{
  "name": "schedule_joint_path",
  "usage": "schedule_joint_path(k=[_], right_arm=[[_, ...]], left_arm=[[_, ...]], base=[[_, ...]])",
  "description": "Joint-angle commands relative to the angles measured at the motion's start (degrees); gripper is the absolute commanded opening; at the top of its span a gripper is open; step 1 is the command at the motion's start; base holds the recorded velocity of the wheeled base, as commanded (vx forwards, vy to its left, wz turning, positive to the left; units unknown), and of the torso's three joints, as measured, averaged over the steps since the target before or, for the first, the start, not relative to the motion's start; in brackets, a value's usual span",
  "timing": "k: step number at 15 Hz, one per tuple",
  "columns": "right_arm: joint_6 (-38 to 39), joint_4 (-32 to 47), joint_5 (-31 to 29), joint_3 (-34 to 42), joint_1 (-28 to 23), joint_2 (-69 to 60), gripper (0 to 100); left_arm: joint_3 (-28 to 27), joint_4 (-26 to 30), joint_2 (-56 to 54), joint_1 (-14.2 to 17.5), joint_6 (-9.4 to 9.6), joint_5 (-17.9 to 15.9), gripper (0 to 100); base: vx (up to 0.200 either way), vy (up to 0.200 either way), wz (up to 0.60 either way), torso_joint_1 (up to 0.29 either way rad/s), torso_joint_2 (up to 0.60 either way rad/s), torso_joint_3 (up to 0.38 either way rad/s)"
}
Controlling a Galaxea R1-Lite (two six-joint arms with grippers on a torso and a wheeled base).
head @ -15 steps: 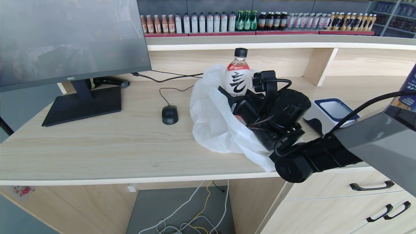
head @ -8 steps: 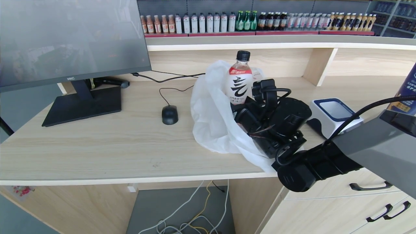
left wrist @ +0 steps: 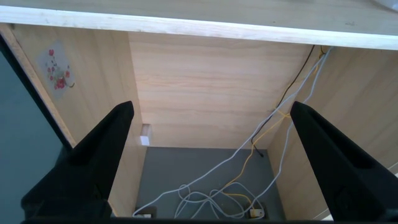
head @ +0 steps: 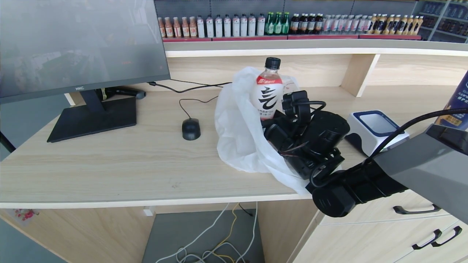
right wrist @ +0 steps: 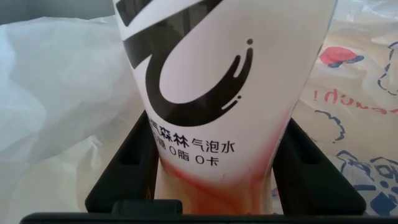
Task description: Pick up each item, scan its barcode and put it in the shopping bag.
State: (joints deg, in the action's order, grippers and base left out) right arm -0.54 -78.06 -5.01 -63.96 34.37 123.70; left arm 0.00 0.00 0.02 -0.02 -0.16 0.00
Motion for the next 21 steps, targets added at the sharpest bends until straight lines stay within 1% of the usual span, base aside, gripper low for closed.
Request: schedule_joint_path(k=[1, 6, 12, 14, 16, 21], right_arm=[[-0.34, 0.01, 0.18, -0.02, 0.0, 0.05, 0], [-1.66, 0.27, 0.26, -0.2, 0.0, 0.32, 0], [-5.18, 0.45, 0.97, -0.28, 0.0, 0.32, 0], [-6.67, 0.54, 2.37, -0.37, 0.0, 0.23, 0], [-10.1, 0.54, 4.92, -0.37, 0.0, 0.05, 0], [-10.36, 0.54, 5.1, -0.46, 0.0, 0.05, 0]], left_arm=[[0.0, 0.0, -0.02, -0.06, -0.02, 0.0, 100], [0.0, 0.0, -0.02, 0.02, -0.02, 0.0, 100], [0.0, 0.0, -0.02, -0.06, -0.02, 0.0, 100], [0.0, 0.0, -0.02, 0.02, -0.02, 0.0, 100], [0.0, 0.0, -0.02, 0.02, -0.02, 0.0, 100], [0.0, 0.0, -0.02, 0.02, -0.02, 0.0, 100]], base=[[0.0, 0.0, 0.0, 0.0, 0.0, 0.0], [0.0, 0.0, 0.0, 0.0, 0.0, 0.0], [0.0, 0.0, 0.0, 0.0, 0.0, 0.0], [0.0, 0.0, 0.0, 0.0, 0.0, 0.0], [0.0, 0.0, 0.0, 0.0, 0.0, 0.0], [0.0, 0.0, 0.0, 0.0, 0.0, 0.0]])
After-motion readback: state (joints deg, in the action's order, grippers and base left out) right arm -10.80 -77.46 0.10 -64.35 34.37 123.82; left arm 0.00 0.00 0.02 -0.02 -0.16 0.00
